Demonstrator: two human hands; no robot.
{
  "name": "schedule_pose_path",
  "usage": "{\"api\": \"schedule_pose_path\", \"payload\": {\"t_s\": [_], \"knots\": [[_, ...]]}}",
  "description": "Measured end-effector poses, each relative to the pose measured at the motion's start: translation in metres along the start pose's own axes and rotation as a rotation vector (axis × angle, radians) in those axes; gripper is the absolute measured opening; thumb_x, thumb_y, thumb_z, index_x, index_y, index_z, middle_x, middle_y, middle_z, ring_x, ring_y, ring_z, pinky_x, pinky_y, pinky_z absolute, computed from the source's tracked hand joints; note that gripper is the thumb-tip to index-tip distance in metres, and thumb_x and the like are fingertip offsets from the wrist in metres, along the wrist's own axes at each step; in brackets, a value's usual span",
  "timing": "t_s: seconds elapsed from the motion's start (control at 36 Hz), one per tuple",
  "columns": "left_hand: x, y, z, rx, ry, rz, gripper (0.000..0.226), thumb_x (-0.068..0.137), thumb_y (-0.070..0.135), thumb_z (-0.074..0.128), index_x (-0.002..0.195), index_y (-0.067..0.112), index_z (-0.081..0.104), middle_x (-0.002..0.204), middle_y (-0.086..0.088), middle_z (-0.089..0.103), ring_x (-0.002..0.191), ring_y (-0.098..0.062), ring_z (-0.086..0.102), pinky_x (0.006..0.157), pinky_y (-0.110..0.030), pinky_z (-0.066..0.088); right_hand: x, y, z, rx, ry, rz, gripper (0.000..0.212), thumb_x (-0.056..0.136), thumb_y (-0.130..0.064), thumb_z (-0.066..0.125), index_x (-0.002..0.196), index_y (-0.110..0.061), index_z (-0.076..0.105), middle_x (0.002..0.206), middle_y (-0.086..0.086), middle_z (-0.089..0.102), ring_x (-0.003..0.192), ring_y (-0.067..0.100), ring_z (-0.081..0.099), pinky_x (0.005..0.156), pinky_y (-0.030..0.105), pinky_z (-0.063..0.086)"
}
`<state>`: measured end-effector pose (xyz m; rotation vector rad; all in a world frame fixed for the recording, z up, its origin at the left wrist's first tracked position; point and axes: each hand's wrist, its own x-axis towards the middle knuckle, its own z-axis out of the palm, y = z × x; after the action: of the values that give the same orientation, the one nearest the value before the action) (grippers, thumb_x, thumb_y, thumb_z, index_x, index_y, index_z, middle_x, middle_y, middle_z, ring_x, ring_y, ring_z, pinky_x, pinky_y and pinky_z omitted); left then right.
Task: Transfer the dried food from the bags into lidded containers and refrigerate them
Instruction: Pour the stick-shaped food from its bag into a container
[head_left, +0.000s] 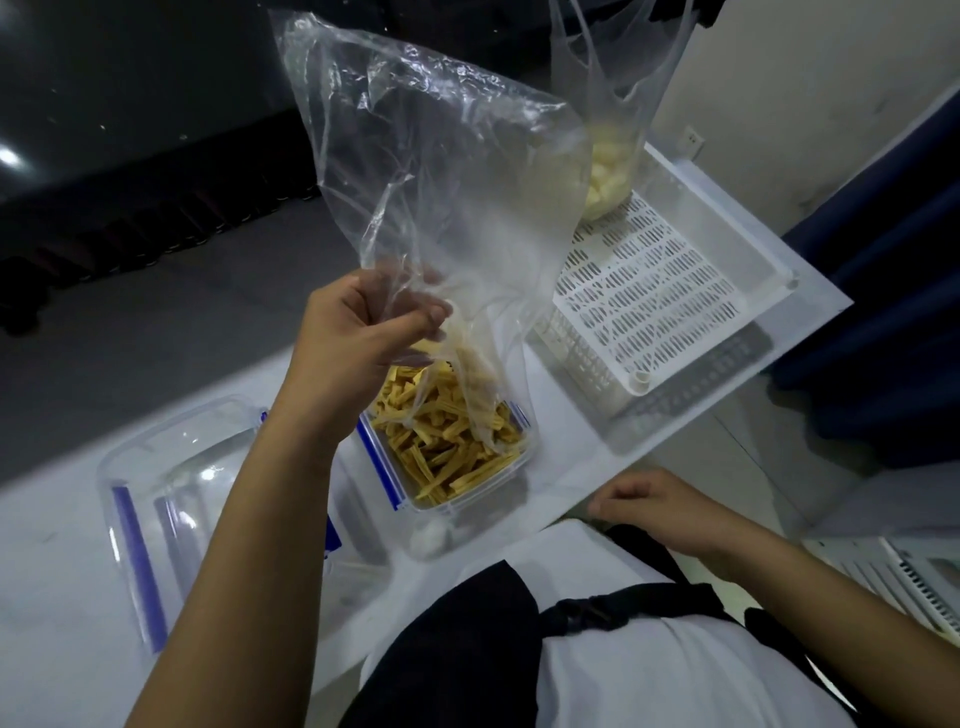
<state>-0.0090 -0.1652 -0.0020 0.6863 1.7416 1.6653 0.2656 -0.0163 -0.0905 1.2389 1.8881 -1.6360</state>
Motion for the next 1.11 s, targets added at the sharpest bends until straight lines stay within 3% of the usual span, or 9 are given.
{"api": "schedule_pose_path", "payload": {"t_s": [0.08, 0.28, 0.39, 0.47, 0.53, 0.64, 0.83, 0.97, 1.11], "knots": [[-0.001, 0.001, 0.000, 0.001, -0.004, 0.007, 0.024, 0.086, 0.001, 0.073, 0.101, 0.020, 0.072, 0.089, -0.004, 0.078, 0.079, -0.019, 0.073, 0.065, -0.029, 0.062, 0.001, 0.001, 0.001, 0.064, 0.061, 0.013, 0.011, 0.092, -0.018, 0.069, 0.088, -0.011, 0.077, 0.097, 0.008, 0.077, 0.098, 0.025, 0.071, 0.084, 0.028, 0.053], [-0.001, 0.003, 0.003, 0.000, 0.002, 0.004, 0.023, 0.086, 0.001, 0.073, 0.100, 0.019, 0.071, 0.086, -0.002, 0.077, 0.076, -0.018, 0.072, 0.067, -0.031, 0.063, -0.018, -0.028, -0.006, -0.006, 0.138, -0.189, 0.006, 0.085, -0.032, 0.076, 0.089, -0.028, 0.078, 0.091, -0.009, 0.077, 0.090, 0.009, 0.072, 0.085, 0.027, 0.054], [0.000, 0.005, 0.010, -0.012, -0.033, 0.005, 0.023, 0.086, 0.002, 0.074, 0.101, 0.019, 0.072, 0.085, -0.003, 0.077, 0.075, -0.017, 0.072, 0.065, -0.029, 0.062, -0.025, -0.066, -0.014, 0.136, 0.143, -0.341, 0.050, 0.066, -0.053, 0.078, 0.112, -0.037, 0.072, 0.109, -0.013, 0.074, 0.102, 0.002, 0.068, 0.090, 0.027, 0.051], [0.002, 0.007, 0.016, -0.034, -0.068, 0.007, 0.023, 0.085, 0.003, 0.075, 0.101, 0.019, 0.072, 0.086, -0.004, 0.076, 0.075, -0.019, 0.071, 0.063, -0.029, 0.061, -0.023, -0.094, -0.016, 0.252, 0.154, -0.436, 0.060, 0.065, -0.046, 0.080, 0.122, -0.033, 0.066, 0.116, -0.008, 0.072, 0.104, 0.001, 0.067, 0.090, 0.027, 0.052], [0.003, 0.008, 0.022, -0.051, -0.092, 0.005, 0.022, 0.084, 0.004, 0.075, 0.101, 0.018, 0.073, 0.086, -0.005, 0.076, 0.075, -0.019, 0.071, 0.063, -0.030, 0.061, -0.021, -0.110, -0.017, 0.356, 0.186, -0.493, 0.053, 0.070, -0.038, 0.085, 0.119, -0.027, 0.068, 0.113, -0.004, 0.073, 0.103, 0.007, 0.069, 0.090, 0.029, 0.054], [0.006, 0.008, 0.035, -0.083, -0.130, -0.021, 0.021, 0.086, 0.008, 0.075, 0.104, 0.018, 0.075, 0.089, -0.007, 0.077, 0.076, -0.019, 0.072, 0.061, -0.034, 0.061, -0.020, -0.131, -0.018, 0.503, 0.306, -0.581, 0.010, 0.086, -0.015, 0.075, 0.094, -0.009, 0.074, 0.095, 0.005, 0.075, 0.091, 0.016, 0.072, 0.078, 0.033, 0.059], [0.017, 0.004, 0.050, -0.217, 0.001, -0.115, 0.032, 0.089, 0.010, 0.073, 0.119, 0.020, 0.068, 0.082, -0.005, 0.076, 0.070, -0.016, 0.070, 0.053, -0.028, 0.054, -0.026, -0.124, -0.055, 0.666, 0.430, -0.416, 0.009, 0.091, -0.010, 0.068, 0.090, -0.002, 0.072, 0.090, 0.013, 0.074, 0.077, 0.026, 0.076, 0.063, 0.037, 0.061], [0.016, -0.001, 0.071, -0.148, -0.097, -0.154, 0.044, 0.094, 0.012, 0.068, 0.133, 0.030, 0.057, 0.087, -0.011, 0.077, 0.073, -0.022, 0.074, 0.058, -0.029, 0.056, -0.029, -0.100, -0.090, 0.665, 0.443, -0.312, 0.016, 0.090, -0.012, 0.069, 0.100, 0.001, 0.069, 0.088, 0.013, 0.072, 0.076, 0.025, 0.076, 0.050, 0.029, 0.056], [0.018, -0.003, 0.100, 0.013, -0.129, -0.124, 0.055, 0.097, 0.019, 0.066, 0.142, 0.041, 0.042, 0.090, -0.001, 0.078, 0.080, -0.018, 0.075, 0.062, -0.026, 0.059, -0.016, -0.079, -0.133, 0.521, 0.537, -0.251, 0.024, 0.087, -0.012, 0.073, 0.097, 0.009, 0.068, 0.082, 0.017, 0.071, 0.070, 0.027, 0.073, 0.055, 0.034, 0.058]]}}
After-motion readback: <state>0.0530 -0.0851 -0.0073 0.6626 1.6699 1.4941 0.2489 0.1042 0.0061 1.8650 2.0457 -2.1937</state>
